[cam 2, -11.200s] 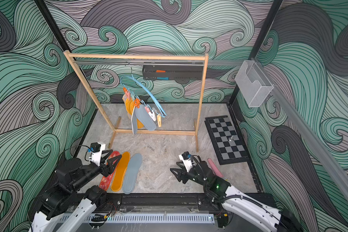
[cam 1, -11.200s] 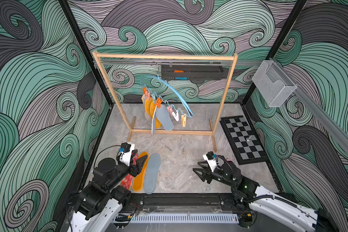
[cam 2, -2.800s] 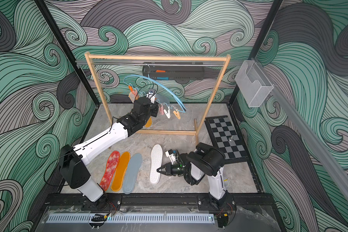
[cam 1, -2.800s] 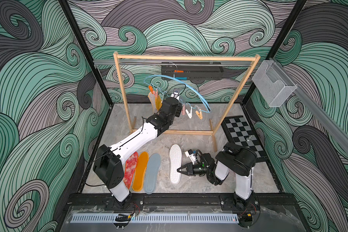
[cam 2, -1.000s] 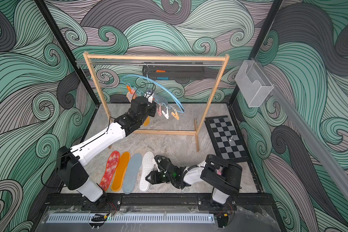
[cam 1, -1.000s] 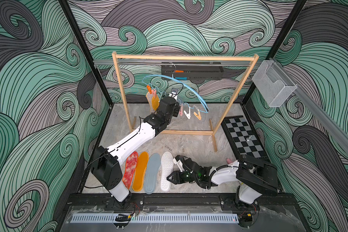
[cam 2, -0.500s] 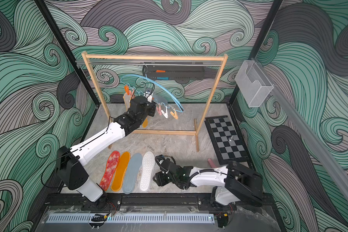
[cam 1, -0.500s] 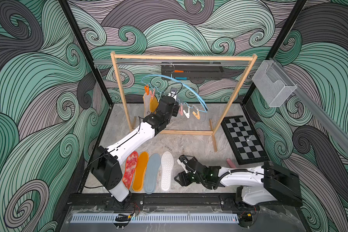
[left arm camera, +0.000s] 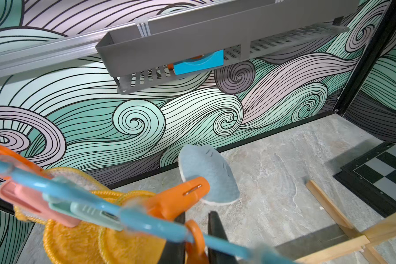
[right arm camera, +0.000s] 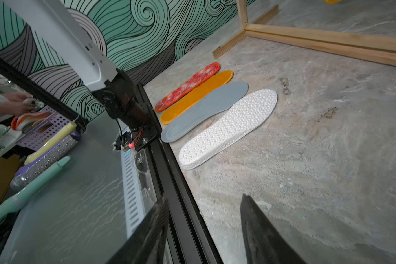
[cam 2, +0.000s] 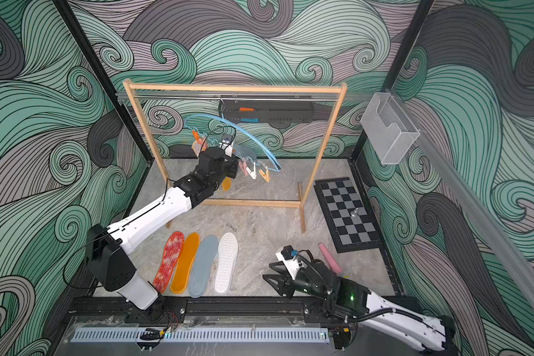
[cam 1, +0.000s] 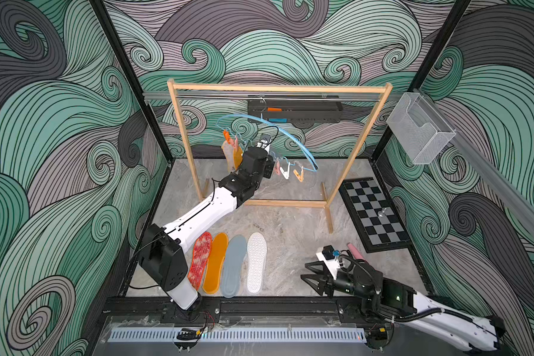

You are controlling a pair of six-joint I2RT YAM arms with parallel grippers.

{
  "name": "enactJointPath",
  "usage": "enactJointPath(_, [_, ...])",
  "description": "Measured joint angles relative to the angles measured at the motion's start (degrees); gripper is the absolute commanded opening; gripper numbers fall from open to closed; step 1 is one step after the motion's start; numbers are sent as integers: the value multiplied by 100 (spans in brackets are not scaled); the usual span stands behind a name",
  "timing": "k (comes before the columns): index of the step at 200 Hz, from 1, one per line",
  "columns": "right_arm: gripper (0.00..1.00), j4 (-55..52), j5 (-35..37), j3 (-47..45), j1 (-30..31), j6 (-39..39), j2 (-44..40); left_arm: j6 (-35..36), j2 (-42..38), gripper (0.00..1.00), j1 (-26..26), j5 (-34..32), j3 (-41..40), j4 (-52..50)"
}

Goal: Take the shoe insoles off the hanger
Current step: Remove the insole from the hanger.

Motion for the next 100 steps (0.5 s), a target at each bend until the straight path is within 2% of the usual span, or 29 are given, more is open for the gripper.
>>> enactJointPath(25, [53, -286, 2, -39, 0, -157, -382, -37, 2, 3, 17, 37, 0, 0])
enactJointPath(62, [52, -308, 0, -37, 0, -247, 278, -72, 2, 3, 22, 44, 0, -2])
enactJointPath(100, [52, -308, 2, -37, 0, -262, 363, -81, 2, 16, 24, 44, 0, -4])
